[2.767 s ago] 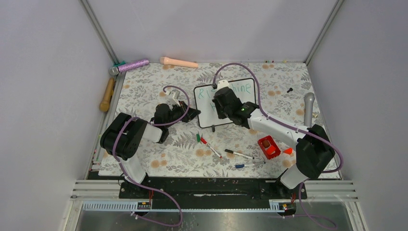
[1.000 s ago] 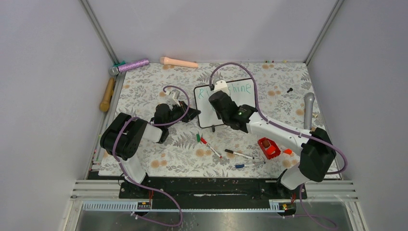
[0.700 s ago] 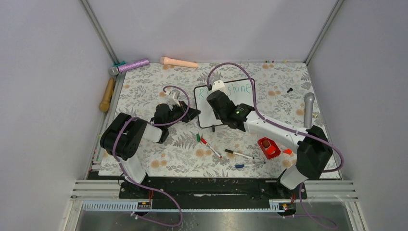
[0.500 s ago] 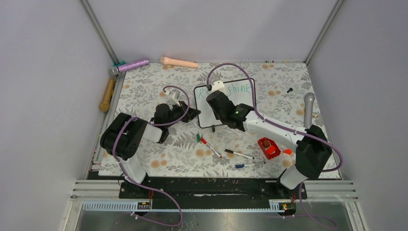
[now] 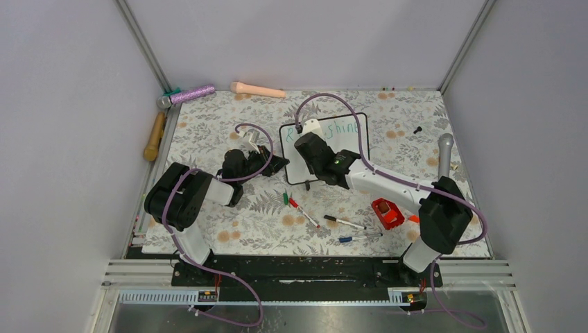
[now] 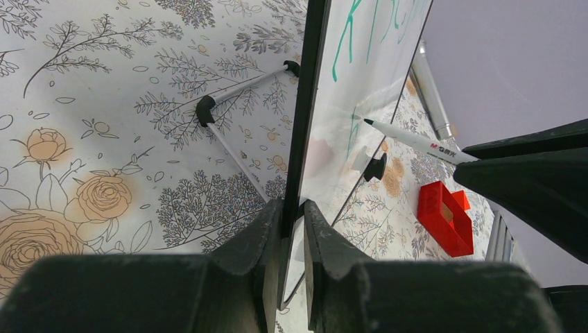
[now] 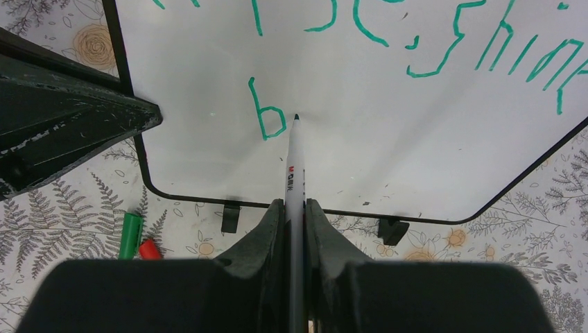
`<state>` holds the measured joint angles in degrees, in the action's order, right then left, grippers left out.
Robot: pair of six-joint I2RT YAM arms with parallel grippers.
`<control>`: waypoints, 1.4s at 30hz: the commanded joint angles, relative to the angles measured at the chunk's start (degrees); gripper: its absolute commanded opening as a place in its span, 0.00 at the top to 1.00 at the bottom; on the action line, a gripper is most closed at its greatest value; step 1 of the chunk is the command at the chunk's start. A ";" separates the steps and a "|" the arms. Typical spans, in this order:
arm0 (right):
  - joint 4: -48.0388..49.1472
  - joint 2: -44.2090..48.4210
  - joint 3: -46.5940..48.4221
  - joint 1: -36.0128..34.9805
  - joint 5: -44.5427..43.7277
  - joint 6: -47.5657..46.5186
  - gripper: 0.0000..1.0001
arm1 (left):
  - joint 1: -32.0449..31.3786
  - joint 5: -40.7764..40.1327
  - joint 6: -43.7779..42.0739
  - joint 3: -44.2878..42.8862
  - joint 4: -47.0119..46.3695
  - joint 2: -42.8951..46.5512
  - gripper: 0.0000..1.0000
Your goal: Write a sentence on the whiteboard
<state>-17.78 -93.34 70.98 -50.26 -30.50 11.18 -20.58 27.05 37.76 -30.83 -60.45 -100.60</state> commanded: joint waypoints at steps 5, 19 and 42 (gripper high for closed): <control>0.89 -0.95 2.59 -0.36 -2.98 -0.48 1.00 | 0.30 -0.87 -0.51 -1.25 -1.68 0.09 1.00; 0.75 -0.94 0.93 -0.35 -1.87 0.87 1.00 | 0.28 -1.01 -0.57 -1.24 -1.69 0.09 1.00; 0.13 0.95 -2.33 -0.36 -0.11 2.86 1.00 | 0.30 -1.11 -0.50 -1.03 -1.78 0.31 1.00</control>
<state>-17.82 -93.27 68.47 -50.33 -30.44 13.34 -20.58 26.94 37.74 -30.85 -60.38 -100.60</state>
